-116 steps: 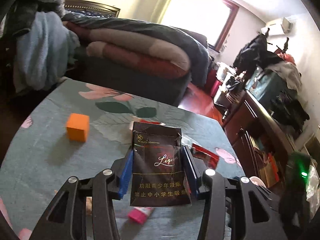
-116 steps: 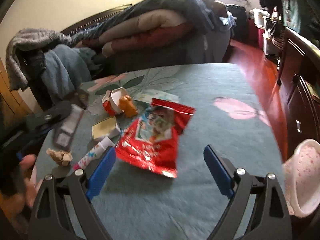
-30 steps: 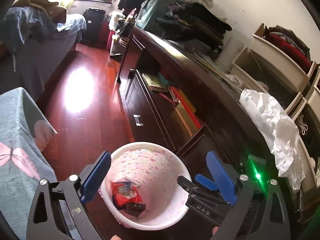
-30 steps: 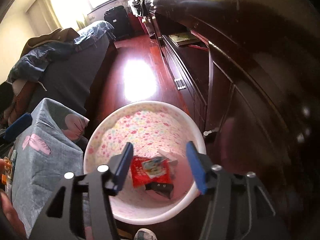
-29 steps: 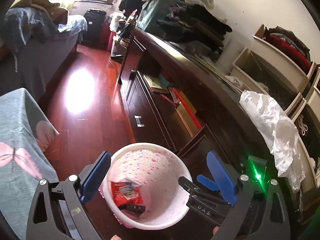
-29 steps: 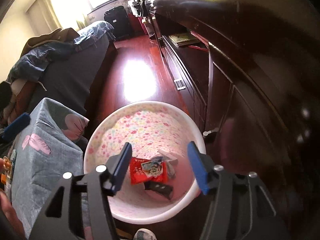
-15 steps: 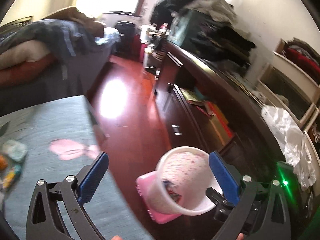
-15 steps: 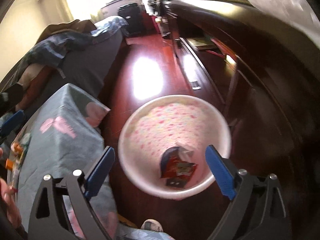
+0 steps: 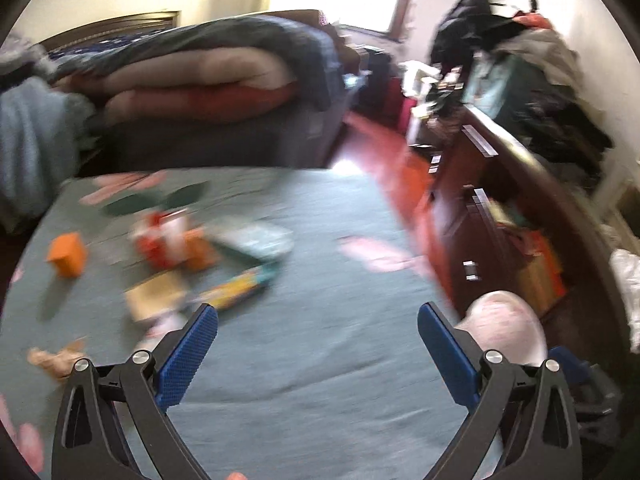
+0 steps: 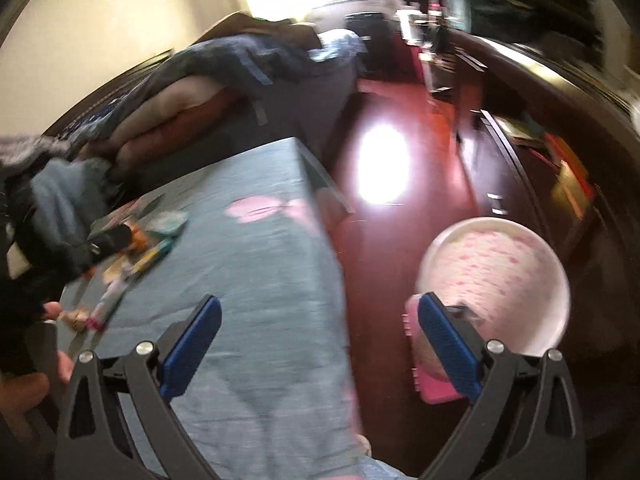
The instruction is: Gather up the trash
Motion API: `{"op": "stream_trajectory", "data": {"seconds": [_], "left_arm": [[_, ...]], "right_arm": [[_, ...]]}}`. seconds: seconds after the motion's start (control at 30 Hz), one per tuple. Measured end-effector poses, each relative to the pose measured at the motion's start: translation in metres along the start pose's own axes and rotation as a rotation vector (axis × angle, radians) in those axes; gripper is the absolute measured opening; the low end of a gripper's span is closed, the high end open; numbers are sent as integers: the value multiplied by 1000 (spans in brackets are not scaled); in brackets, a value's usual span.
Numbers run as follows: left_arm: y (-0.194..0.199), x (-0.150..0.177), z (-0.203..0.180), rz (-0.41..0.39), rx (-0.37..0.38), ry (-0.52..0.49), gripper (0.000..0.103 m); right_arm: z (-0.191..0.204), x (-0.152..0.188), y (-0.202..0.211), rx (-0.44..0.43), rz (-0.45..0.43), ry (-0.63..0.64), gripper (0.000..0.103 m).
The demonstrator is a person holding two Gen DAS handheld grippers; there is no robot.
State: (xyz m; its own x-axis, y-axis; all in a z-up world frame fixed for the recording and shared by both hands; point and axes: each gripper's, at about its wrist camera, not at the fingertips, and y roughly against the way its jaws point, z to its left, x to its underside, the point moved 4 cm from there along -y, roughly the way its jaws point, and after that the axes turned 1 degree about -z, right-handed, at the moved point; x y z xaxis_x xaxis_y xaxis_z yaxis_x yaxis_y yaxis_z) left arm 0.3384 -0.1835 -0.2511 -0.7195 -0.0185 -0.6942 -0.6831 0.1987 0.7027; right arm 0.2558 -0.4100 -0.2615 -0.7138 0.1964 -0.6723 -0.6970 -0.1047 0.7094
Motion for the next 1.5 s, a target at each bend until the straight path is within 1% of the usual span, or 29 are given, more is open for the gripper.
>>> {"op": "stream_trajectory", "data": {"seconds": [0.13,0.23,0.3,0.33,0.43,0.5,0.57,0.6,0.63,0.7,0.73,0.8,0.87,1.03,1.13,1.2,1.37,1.5], "left_arm": [[-6,17,50,46,-58,37,99],[-11,26,70,64,-93,27,99],[-16,31,77,83,-109,17,93],[-20,33,80,99,-114,12,85],[-28,38,82,121,-118,2,81],[-31,40,84,121,-113,3,76],[-33,42,85,121,-111,4,60],[-34,42,85,121,-117,1,56],[-35,43,86,123,-119,0,47],[-34,44,88,113,-122,3,35],[-32,45,89,109,-117,5,23],[-30,44,93,98,-92,26,23],[-19,42,97,62,-65,51,22],[34,28,122,-79,-67,115,23],[65,21,148,-144,-97,153,23],[80,20,164,-167,-127,174,23],[106,26,213,-191,-238,223,23],[116,38,245,-183,-287,276,23]], "right_arm": [[32,3,-6,-36,18,45,99],[48,5,-10,-51,31,61,99],[56,5,-12,-53,34,65,99],[58,5,-12,-53,34,69,99],[64,2,-12,-51,30,77,99],[67,0,-14,-51,31,85,99],[72,0,-15,-49,32,97,99],[74,0,-16,-51,32,101,99],[78,-1,-18,-55,33,104,99],[85,-2,-20,-60,35,109,99],[90,-3,-21,-65,36,111,99],[98,-3,-23,-70,36,118,99],[109,-4,-25,-78,38,129,99],[148,3,-35,-121,60,185,99],[180,11,-42,-167,81,231,99],[206,19,-47,-201,98,270,99],[269,39,-60,-275,131,364,99],[309,51,-68,-300,147,435,99]]}}
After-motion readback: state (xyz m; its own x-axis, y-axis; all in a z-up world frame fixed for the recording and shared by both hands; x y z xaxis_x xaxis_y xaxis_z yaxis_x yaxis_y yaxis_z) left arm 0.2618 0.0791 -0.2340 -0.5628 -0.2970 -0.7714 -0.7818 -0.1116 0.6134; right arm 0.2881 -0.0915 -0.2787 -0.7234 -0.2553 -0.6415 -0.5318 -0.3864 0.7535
